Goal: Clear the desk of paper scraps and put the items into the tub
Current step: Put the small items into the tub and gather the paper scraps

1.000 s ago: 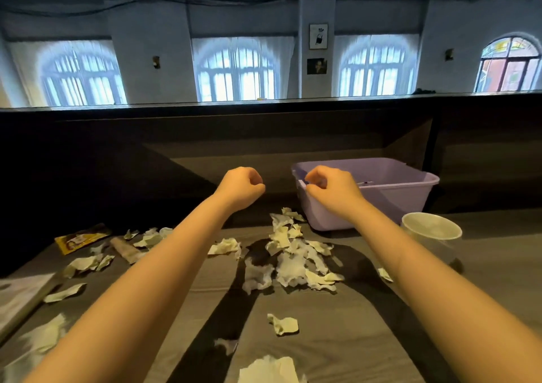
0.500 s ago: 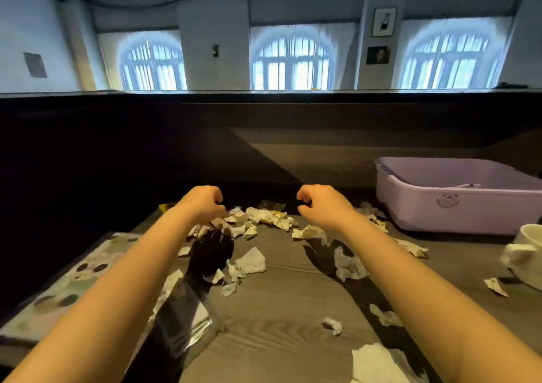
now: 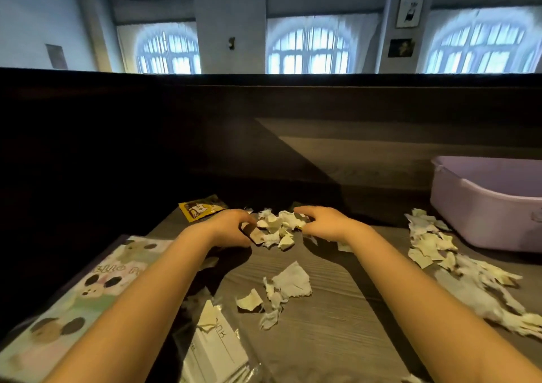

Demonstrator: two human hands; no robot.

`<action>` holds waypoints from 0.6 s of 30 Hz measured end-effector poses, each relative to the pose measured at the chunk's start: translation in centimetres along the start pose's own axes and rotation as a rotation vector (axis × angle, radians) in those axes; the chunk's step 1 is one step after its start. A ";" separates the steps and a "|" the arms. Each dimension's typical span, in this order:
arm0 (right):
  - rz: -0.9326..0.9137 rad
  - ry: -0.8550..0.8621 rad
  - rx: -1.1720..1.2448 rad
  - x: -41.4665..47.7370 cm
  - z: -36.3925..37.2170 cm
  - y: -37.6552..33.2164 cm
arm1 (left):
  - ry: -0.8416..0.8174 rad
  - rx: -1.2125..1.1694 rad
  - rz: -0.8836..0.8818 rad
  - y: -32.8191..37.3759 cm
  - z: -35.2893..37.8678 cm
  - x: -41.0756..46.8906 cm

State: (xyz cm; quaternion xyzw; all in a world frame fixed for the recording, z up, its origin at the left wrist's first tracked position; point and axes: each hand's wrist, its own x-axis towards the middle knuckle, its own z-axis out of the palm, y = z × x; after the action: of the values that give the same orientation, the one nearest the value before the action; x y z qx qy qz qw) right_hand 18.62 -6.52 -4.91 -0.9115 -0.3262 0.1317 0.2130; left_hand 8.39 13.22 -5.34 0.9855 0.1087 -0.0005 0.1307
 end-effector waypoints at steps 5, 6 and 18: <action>-0.161 -0.019 0.076 -1.9 1.5 -1.2 | 0.029 0.001 0.053 -0.6 0.3 0.1; -0.171 -0.022 0.152 -2.3 1.7 -1.3 | 0.033 0.007 0.054 -0.7 0.4 0.1; 0.093 0.012 -0.146 2.0 0.5 0.9 | 0.053 0.065 0.038 -0.7 0.6 0.4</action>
State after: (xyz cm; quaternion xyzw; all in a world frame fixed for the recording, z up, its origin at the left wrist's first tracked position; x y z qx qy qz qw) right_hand 20.43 -5.75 -5.94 -0.9395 -0.2910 0.1119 0.1417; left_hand 8.64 13.79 -6.10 0.9907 0.0935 0.0247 0.0955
